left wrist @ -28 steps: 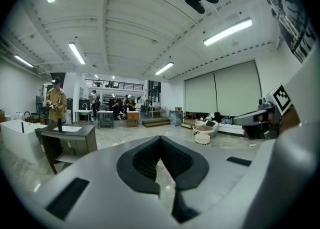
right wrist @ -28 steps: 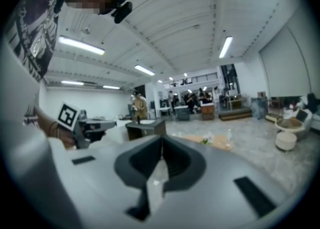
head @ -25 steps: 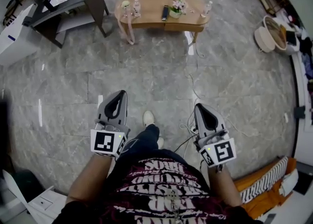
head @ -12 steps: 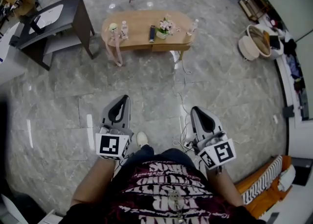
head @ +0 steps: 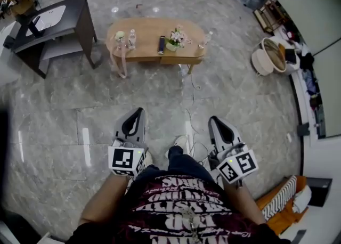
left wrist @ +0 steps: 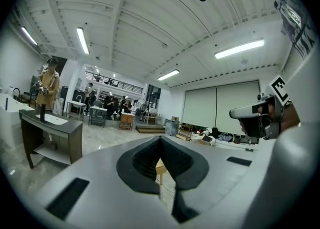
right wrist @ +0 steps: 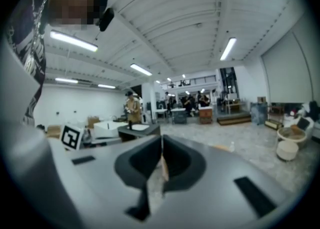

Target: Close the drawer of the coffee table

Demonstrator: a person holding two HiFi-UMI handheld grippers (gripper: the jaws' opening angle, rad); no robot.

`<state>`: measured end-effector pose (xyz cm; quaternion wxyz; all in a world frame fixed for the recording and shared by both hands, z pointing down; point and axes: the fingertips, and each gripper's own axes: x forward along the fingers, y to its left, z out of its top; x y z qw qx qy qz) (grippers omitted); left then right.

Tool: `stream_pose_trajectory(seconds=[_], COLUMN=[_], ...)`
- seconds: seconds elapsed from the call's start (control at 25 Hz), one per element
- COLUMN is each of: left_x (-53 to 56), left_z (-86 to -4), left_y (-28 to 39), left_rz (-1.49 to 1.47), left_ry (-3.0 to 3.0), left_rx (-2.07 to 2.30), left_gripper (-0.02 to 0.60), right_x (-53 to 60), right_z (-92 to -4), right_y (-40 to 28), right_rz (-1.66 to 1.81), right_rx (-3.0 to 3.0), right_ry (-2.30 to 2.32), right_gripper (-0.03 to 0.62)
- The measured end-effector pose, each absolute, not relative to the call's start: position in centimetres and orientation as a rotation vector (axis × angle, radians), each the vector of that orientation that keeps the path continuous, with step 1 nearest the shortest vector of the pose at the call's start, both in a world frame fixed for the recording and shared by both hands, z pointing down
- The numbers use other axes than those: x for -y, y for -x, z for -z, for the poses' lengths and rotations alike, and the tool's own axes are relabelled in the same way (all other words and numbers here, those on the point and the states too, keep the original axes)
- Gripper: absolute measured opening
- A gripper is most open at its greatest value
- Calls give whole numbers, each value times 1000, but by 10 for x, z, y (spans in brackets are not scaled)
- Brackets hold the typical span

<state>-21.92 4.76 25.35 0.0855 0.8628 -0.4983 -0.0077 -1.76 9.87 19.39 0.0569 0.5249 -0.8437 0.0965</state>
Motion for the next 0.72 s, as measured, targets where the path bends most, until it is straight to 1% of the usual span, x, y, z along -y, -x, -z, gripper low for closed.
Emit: stream_pose_trajectory(seconds=[0.16, 0.36, 0.52, 0.72], left_x=[-38, -25, -6, 29], left_z=[-256, -266, -271, -274], left_y=[221, 213, 199, 164], left_rz=[19, -49, -105, -172], left_ry=[-2564, -2561, -2563, -2559], left_rx=[1493, 1493, 1496, 1484], left_gripper=[23, 23, 23, 23], right_x=[-86, -66, -42, -6], right_z=[-204, -215, -224, -231], right_y=[25, 16, -4, -43], right_rz=[-327, -351, -387, -390], right_rx=[2578, 2599, 2618, 2631], right_ry=[-1548, -1540, -1568, -1585], right_gripper=[35, 35, 35, 35])
